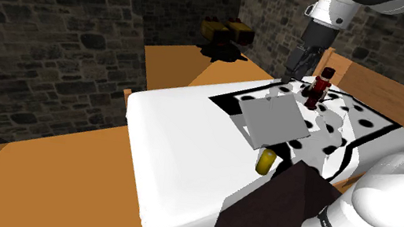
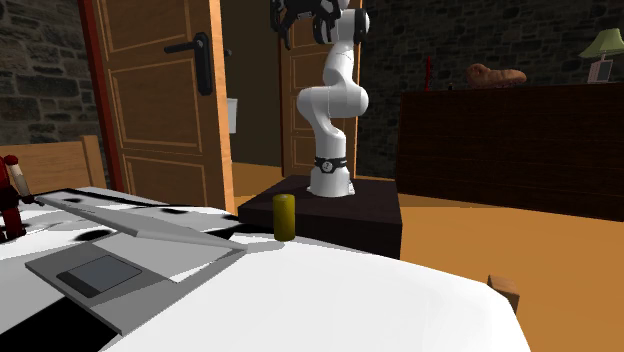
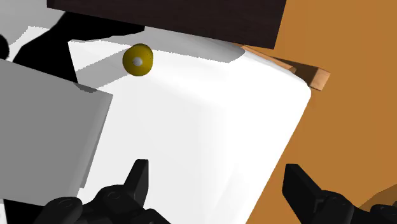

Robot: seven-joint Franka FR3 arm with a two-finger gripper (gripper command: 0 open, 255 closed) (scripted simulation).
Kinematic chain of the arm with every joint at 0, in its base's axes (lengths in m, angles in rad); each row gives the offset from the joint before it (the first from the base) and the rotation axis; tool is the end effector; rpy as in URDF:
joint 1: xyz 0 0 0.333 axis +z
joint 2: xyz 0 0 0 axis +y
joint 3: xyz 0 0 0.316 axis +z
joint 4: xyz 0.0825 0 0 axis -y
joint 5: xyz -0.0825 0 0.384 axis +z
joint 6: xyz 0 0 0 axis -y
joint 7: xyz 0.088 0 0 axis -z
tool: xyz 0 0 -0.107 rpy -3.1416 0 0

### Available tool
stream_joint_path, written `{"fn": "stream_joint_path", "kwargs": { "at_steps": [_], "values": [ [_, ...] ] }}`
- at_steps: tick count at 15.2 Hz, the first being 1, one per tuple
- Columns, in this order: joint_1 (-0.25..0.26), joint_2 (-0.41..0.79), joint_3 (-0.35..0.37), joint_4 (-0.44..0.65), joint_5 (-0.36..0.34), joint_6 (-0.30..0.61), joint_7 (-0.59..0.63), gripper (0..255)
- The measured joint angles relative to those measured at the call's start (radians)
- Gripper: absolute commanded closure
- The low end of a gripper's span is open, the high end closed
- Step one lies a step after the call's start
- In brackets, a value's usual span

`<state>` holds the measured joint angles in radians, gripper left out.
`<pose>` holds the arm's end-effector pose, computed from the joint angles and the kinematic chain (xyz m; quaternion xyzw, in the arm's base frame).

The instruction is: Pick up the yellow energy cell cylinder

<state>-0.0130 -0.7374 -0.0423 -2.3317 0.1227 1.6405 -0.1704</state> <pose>0.3273 -0.0096 0.5939 -0.9951 -0.0596 -0.0307 0.0725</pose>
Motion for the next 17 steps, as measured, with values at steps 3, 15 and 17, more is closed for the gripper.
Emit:
{"fn": "stream_joint_path", "kwargs": {
  "at_steps": [3, 15, 17],
  "values": [
    [-0.002, -0.013, -0.003, -0.050, -0.008, 0.034, -0.016, 0],
    [-0.019, 0.011, -0.029, -0.415, -0.084, 0.396, -0.142, 0],
    [-0.020, 0.049, -0.032, -0.459, -0.095, 0.476, -0.159, 0]
  ]
}}
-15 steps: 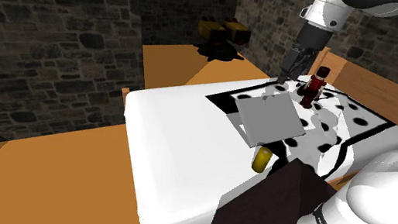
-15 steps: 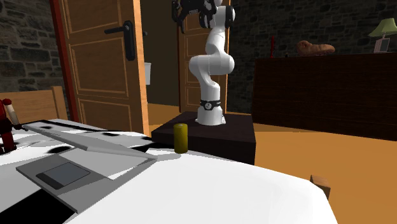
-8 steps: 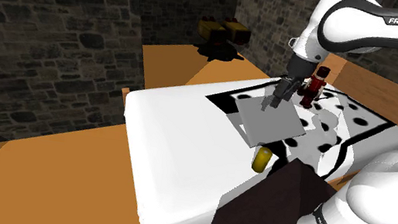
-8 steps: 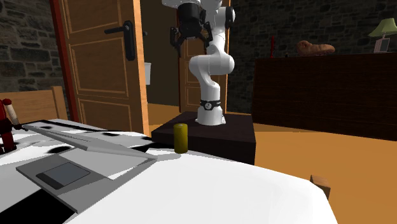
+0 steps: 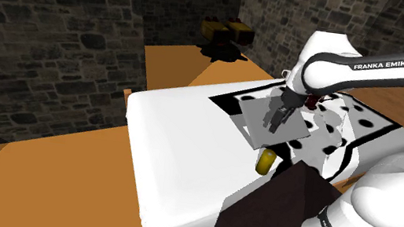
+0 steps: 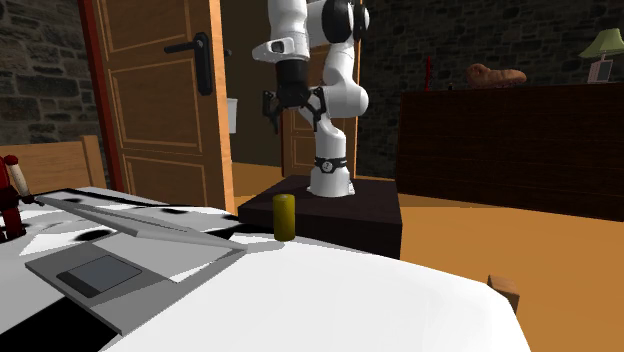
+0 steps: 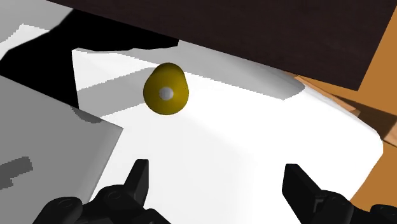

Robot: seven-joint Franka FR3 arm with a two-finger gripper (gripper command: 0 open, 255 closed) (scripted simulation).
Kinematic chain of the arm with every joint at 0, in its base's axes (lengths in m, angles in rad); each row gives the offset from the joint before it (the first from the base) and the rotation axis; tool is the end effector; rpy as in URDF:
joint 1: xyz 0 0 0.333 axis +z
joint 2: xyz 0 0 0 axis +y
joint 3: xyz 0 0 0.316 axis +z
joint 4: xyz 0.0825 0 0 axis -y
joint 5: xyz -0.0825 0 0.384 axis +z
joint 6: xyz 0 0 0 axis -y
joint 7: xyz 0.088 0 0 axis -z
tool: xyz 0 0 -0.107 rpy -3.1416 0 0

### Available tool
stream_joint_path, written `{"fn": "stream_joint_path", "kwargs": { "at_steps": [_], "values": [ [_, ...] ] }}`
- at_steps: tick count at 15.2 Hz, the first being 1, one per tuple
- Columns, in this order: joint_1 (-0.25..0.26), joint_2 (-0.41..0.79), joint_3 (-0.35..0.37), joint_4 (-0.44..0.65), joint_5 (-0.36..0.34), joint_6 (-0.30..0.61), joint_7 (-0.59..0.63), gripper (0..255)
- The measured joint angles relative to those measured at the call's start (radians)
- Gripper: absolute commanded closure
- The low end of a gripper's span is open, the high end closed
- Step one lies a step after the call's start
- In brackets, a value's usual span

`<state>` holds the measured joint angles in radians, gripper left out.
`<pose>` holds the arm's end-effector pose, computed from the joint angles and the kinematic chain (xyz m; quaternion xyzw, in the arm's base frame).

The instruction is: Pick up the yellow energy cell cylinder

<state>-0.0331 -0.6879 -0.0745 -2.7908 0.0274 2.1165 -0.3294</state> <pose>0.3239 -0.0314 0.3996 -0.9931 -0.1119 -0.0132 0.0334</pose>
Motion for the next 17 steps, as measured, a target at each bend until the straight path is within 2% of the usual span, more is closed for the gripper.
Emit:
{"fn": "stream_joint_path", "kwargs": {
  "at_steps": [6, 12, 17],
  "values": [
    [-0.018, 0.132, -0.021, -0.116, -0.045, 0.241, -0.056, 0],
    [-0.047, 0.382, -0.052, -0.161, -0.098, 0.529, -0.116, 0],
    [-0.044, 0.502, -0.061, -0.176, -0.096, 0.666, -0.129, 0]
  ]
}}
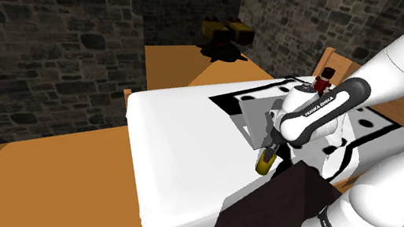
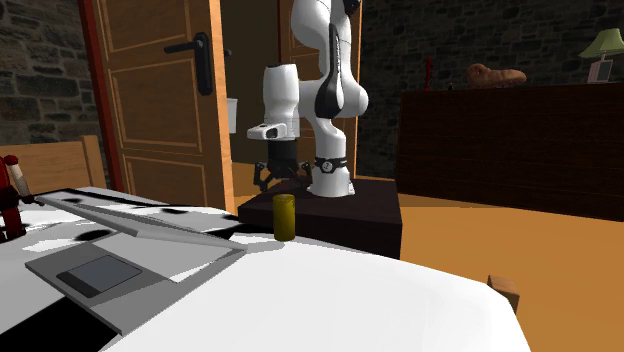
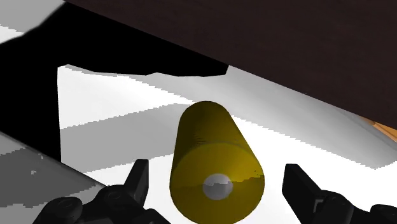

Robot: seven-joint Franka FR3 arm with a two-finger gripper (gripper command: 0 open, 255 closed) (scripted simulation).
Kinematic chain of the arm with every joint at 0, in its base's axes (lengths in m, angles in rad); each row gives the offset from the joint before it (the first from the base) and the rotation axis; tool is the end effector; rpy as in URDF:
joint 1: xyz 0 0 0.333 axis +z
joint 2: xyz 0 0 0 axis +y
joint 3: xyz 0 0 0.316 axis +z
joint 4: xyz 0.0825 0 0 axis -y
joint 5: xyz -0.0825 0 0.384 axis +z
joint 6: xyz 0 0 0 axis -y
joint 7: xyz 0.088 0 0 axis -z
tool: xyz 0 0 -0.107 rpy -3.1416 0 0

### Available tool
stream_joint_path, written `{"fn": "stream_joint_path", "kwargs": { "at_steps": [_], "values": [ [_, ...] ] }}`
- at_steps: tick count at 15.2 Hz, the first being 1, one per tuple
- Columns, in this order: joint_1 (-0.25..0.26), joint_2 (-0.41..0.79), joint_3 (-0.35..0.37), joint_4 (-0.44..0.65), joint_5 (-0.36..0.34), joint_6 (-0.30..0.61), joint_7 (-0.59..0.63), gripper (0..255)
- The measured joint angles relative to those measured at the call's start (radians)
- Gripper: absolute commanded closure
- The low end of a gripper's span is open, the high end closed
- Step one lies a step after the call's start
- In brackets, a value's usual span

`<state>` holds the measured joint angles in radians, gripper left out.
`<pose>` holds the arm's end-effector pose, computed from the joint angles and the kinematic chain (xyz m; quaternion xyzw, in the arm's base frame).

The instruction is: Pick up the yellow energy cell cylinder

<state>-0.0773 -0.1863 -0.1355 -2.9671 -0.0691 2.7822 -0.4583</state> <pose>0.3172 -0.0618 0.2213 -0.9878 -0.1556 -0.0004 0.0002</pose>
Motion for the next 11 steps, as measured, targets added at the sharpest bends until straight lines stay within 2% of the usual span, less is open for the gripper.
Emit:
{"fn": "stream_joint_path", "kwargs": {
  "at_steps": [3, 4, 11],
  "values": [
    [0.010, 0.068, -0.004, 0.005, 0.016, 0.063, -0.009, 0],
    [0.011, 0.076, -0.005, 0.006, 0.018, 0.071, -0.011, 255],
    [0.011, 0.083, -0.005, 0.007, 0.020, 0.080, -0.012, 255]
  ]
}}
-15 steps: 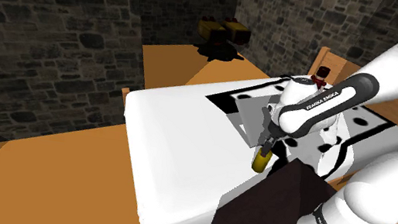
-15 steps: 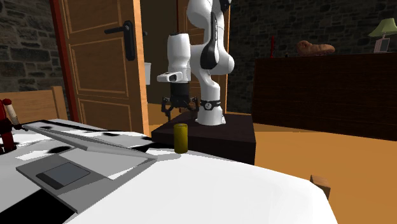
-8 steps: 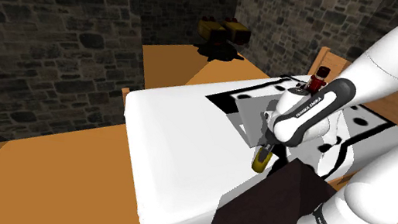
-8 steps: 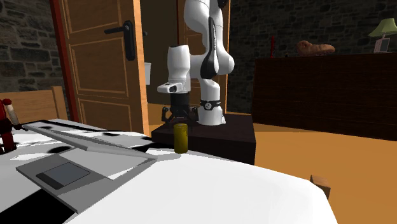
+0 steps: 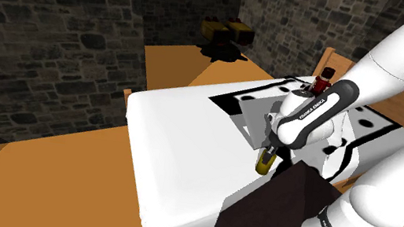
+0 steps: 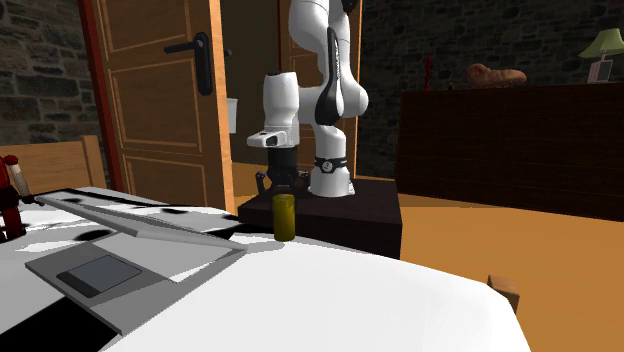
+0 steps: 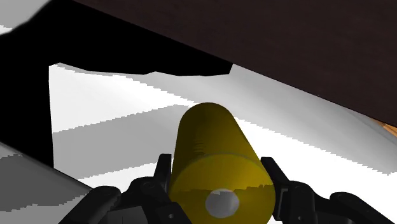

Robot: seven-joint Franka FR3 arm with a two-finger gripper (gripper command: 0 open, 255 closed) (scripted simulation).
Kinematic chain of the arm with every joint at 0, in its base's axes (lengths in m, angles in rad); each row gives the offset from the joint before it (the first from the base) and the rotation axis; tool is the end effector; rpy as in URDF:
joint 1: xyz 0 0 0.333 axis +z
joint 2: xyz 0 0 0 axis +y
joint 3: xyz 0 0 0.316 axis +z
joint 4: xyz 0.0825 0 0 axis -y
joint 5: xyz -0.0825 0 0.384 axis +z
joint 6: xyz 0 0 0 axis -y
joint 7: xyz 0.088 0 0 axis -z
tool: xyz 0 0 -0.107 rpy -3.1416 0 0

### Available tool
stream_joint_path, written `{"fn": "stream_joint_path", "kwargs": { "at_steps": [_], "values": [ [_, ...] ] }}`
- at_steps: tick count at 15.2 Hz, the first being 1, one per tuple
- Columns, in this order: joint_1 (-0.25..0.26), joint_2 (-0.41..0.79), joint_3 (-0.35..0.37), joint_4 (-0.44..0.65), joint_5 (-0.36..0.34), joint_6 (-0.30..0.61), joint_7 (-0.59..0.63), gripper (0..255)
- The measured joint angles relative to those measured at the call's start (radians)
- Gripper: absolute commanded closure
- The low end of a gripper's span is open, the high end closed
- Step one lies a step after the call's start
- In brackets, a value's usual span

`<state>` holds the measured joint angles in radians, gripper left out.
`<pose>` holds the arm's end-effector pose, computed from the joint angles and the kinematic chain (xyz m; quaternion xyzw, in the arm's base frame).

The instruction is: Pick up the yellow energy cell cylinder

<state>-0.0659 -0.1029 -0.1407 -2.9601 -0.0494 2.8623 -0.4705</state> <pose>0.3190 -0.0619 0.2035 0.9878 0.1554 0.0022 0.0004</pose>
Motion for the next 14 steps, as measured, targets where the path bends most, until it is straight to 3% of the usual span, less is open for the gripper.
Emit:
{"fn": "stream_joint_path", "kwargs": {
  "at_steps": [5, 14],
  "values": [
    [-0.003, -0.029, 0.002, -0.004, -0.008, -0.027, 0.006, 255],
    [-0.020, -0.218, 0.014, 0.004, -0.032, -0.224, 0.023, 255]
  ]
}}
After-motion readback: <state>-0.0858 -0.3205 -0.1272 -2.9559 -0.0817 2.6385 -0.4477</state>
